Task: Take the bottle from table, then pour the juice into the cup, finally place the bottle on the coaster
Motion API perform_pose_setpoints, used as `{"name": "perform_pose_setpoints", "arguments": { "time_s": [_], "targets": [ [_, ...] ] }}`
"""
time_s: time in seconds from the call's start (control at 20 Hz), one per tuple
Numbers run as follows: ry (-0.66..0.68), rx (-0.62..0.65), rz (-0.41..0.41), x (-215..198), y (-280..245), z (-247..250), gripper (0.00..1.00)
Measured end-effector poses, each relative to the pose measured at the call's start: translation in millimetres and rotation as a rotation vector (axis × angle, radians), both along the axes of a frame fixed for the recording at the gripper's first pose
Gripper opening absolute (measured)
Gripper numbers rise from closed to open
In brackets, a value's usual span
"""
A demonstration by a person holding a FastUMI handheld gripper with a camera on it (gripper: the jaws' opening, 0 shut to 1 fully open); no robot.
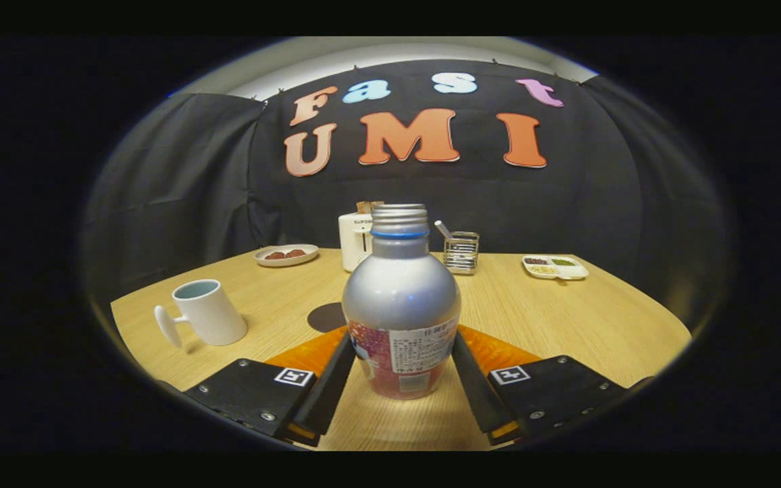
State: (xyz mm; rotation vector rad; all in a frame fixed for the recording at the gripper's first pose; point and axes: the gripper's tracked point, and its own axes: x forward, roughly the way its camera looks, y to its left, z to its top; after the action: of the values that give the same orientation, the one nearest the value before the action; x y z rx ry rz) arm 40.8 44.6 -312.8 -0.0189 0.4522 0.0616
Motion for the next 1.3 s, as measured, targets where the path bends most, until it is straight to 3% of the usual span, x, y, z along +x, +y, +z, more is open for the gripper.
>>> {"name": "perform_pose_setpoints", "arguments": {
  "time_s": [0.35,0.7,1.3],
  "targets": [
    [0.03,-0.1,0.03,1.8,9.6,12.7,0.78],
    [-0.015,-0.425,0.124,12.0,33.0,40.8,0.78],
    [-0.088,-0.865,0.263,26.0,86.1,60.3,0.78]
  ]
}}
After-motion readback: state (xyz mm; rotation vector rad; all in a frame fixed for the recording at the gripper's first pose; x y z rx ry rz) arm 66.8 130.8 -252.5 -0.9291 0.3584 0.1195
